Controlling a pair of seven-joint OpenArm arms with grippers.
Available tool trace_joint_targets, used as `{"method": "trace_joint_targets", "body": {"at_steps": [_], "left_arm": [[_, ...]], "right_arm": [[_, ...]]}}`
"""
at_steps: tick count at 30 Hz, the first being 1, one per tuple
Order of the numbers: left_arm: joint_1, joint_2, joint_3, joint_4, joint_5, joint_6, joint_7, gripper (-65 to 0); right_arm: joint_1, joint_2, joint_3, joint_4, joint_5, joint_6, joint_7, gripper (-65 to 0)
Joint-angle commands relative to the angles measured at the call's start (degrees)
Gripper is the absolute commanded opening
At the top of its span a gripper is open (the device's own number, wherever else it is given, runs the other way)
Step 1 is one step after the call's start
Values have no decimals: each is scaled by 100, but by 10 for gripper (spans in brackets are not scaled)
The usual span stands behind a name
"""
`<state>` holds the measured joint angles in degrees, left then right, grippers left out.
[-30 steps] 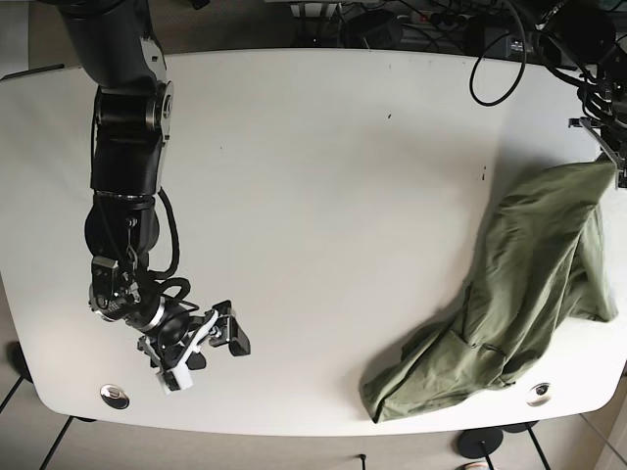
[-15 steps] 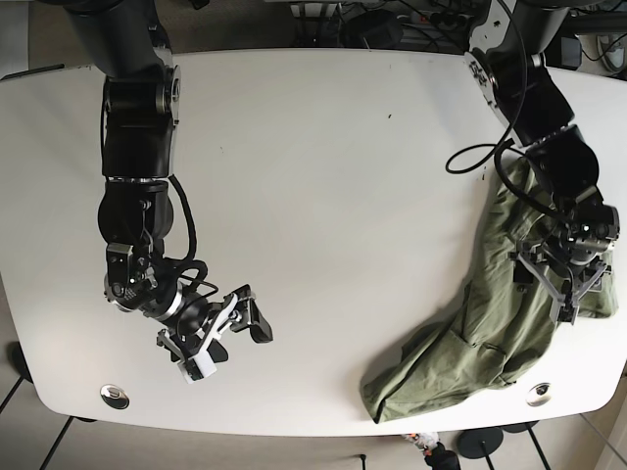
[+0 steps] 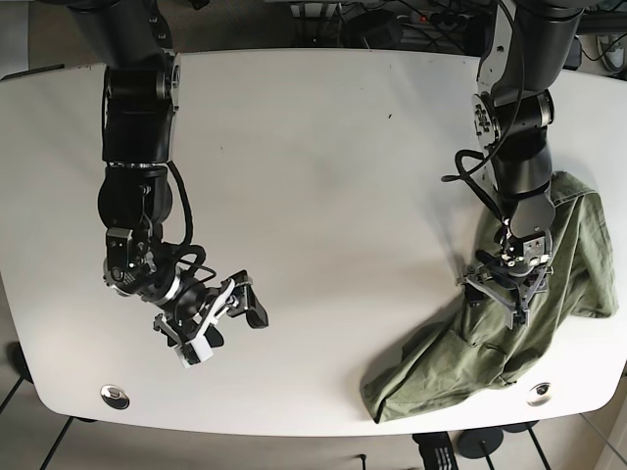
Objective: Fold the T-shirt properly
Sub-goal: 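Grasp the green shirt with the left gripper and drag it toward the middle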
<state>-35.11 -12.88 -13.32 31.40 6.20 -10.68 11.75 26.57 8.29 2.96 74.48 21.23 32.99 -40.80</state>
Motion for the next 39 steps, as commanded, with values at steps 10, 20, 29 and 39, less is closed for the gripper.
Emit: {"method": "trace_joint_targets", "body": {"at_steps": [10, 20, 29, 39], "left_arm": [[-27, 317, 888, -551, -26, -783, -186, -626], [852, 1601, 2646, -542, -35, -1161, -177, -632], [2988, 1706, 3095, 1726, -26, -1486, 1019, -629], [4456, 897, 2989, 5726, -61, -2031, 2302, -626]], "right_arm": [[29, 28, 790, 715, 123, 11, -109, -136], [-534, 344, 1379, 1550, 114, 11, -417, -136], [-903, 599, 1915, 1374, 114, 19, -426, -136], [-1773, 608, 2706, 1146, 123, 19, -470, -136]]}}
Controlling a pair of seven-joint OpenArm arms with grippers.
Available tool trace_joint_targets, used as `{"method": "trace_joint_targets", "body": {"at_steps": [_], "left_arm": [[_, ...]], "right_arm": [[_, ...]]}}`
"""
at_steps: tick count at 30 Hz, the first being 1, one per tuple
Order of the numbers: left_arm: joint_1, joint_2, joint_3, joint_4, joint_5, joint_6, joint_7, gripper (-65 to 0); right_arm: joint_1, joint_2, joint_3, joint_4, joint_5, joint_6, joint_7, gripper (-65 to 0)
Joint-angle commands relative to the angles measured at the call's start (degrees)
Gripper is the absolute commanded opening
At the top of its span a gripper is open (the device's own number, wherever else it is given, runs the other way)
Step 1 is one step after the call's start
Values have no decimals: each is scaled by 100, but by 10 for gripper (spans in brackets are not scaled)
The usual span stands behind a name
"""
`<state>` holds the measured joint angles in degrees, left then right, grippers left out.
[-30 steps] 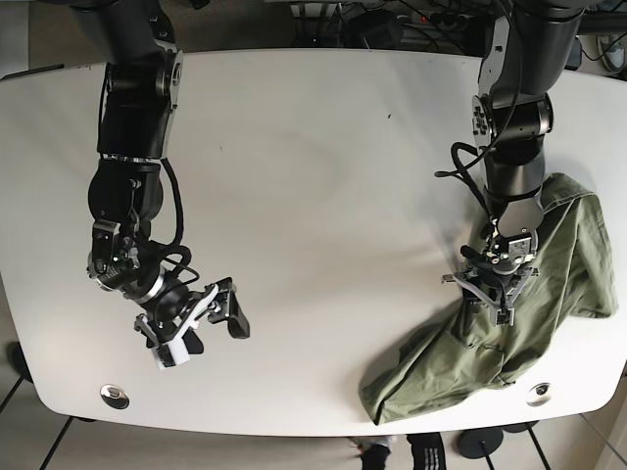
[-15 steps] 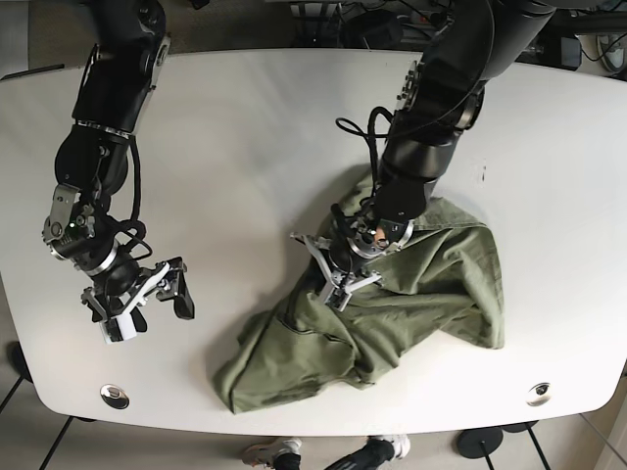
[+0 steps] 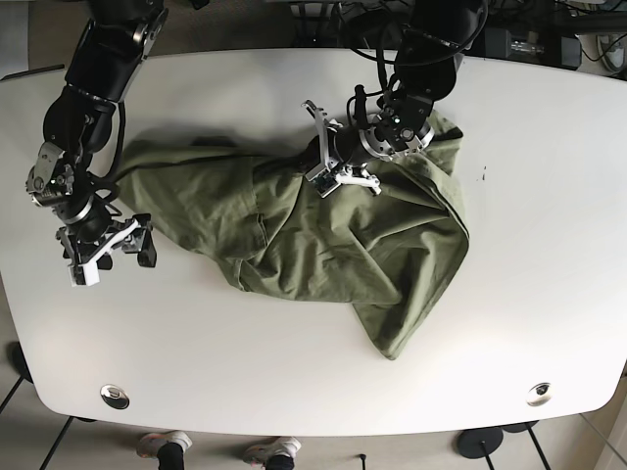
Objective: Fold the T-shirt properly
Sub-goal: 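Grasp the green shirt with the left gripper and drag it toward the middle, then grasp the shirt edges with both grippers and spread it out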
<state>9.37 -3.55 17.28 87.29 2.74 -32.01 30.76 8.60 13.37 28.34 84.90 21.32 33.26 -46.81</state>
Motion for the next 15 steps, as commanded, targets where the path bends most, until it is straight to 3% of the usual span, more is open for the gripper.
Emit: {"method": "trace_joint_targets", "body": {"at_steps": [1, 3, 7, 9, 15], "left_arm": [[-9, -18, -220, 313, 284, 102, 541, -625], [-27, -1, -405, 489, 284, 102, 682, -587], [-44, 193, -748, 647, 284, 102, 664, -408], [-132, 228, -835, 779, 284, 84, 673, -360], [-132, 228, -844, 1395, 275, 67, 673, -353]], "right_arm": [[-144, 92, 327, 226, 220, -7, 96, -136], [-486, 101, 467, 490, 501, -7, -71, -136], [-1155, 277, 643, 973, 1134, -7, -150, -136], [-1471, 329, 652, 1017, 1424, -7, -150, -136], [-2394, 285, 652, 1044, 2066, -7, -150, -136]]}}
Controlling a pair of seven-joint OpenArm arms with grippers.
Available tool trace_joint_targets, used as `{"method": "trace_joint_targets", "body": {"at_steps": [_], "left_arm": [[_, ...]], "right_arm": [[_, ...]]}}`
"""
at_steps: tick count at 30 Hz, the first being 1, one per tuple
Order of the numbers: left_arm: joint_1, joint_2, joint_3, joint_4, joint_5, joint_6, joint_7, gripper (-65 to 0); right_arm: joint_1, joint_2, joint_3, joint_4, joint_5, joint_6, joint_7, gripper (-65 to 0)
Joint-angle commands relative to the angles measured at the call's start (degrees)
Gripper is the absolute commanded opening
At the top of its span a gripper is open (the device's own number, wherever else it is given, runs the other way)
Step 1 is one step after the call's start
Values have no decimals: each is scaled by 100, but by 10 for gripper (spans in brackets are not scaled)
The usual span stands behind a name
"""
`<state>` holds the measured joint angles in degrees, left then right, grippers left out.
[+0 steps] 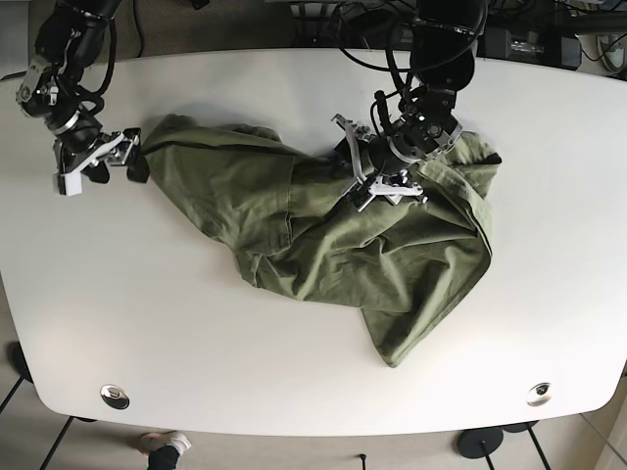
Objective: Fold the T-shirt properly
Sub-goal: 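Grasp the shirt edges with both grippers and spread it out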
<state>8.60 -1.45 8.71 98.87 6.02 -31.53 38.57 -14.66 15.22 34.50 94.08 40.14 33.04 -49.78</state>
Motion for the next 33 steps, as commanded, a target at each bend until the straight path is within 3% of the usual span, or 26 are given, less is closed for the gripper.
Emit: {"method": "trace_joint_targets", "body": {"at_steps": [1, 8, 13, 20, 23, 24, 25, 26, 29, 33], "left_arm": [[-56, 18, 13, 342, -53, 19, -107, -354], [-29, 9, 13, 860, -88, 1, -107, -356], [-12, -35, -49, 895, -932, -482, -90, -357], [-64, 18, -1166, 922, -985, -465, -98, -357], [-179, 238, -2062, 895, -985, -465, -81, -351], [-205, 299, -2370, 878, -976, -465, -81, -351], [-223, 343, -2722, 851, -976, -465, -81, -350], [-223, 343, -2897, 790, -976, -465, -81, -350], [-223, 343, -3434, 526, -976, -465, -81, -350], [-100, 343, -3671, 438, -985, -500, -81, -350]], "right_arm": [[-209, 100, 27, 126, 237, 15, 147, -136], [-684, -120, 0, 108, 351, 15, 147, -136], [-939, -234, -457, 99, 342, 15, 156, -136], [-587, -621, -685, -534, -115, 15, 182, -146], [-455, -604, -685, -648, -159, 147, 182, -308], [-455, -604, -685, -648, -159, 235, 182, -388], [-455, -595, -685, -630, -159, 305, 174, -523], [-455, -595, -676, -551, -159, 296, 165, -606], [-534, -568, -633, 284, -177, 288, 156, -628], [-534, -190, -633, 1418, -177, 270, 156, -631]]}}
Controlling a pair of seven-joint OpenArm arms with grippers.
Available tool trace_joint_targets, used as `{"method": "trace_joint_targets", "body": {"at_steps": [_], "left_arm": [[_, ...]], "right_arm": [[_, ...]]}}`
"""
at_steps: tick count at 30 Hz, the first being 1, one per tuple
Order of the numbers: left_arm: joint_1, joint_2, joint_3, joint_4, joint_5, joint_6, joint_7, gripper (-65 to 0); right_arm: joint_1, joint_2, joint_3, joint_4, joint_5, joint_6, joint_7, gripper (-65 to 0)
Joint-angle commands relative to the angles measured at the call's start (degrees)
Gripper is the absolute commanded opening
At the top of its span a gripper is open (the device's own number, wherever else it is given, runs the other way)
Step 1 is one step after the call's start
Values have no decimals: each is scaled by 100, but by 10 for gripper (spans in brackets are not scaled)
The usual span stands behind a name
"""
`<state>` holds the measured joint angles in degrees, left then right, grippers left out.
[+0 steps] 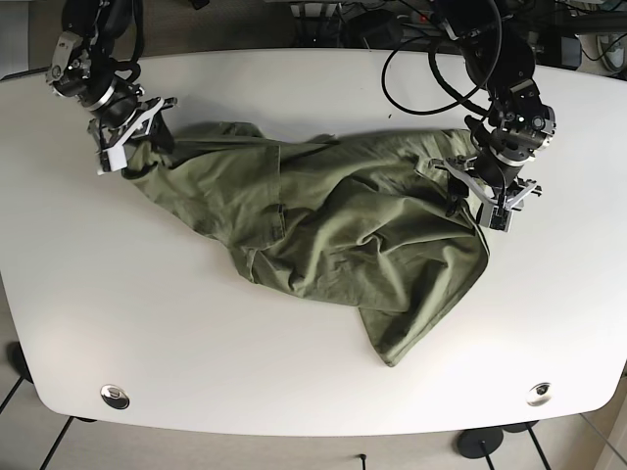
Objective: Fold the T-shirt properly
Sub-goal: 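Grasp the shirt edges with both grippers and spread it out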
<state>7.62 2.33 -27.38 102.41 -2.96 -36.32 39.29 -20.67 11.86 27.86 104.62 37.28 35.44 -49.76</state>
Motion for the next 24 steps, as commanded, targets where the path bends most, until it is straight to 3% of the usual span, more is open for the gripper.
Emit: {"method": "trace_joint_targets", "body": {"at_steps": [1, 4, 7, 11, 16, 24], "left_arm": [[25, -35, -106, 84, -104, -21, -153, -350], [60, -61, -335, 93, -605, -21, -153, -350], [104, -79, -581, 93, -957, -21, -144, -350], [78, -70, -739, 119, -1097, -21, -144, -350], [113, -53, -862, 40, -2416, 40, -135, -350], [-872, 44, 245, -1261, -2416, 1122, 76, -350]], "right_arm": [[75, 287, 23, 593, 110, 30, 154, -631], [515, 797, -3, 1033, 110, 21, 75, -631], [1447, 1271, 23, 1041, 162, 38, -409, -631], [2511, 1562, 32, 1050, 171, 65, -919, -631], [3381, 1562, 23, 1050, 171, 73, -1411, -631], [3407, 1447, 6, 1050, 171, 73, -1420, -631]]}}
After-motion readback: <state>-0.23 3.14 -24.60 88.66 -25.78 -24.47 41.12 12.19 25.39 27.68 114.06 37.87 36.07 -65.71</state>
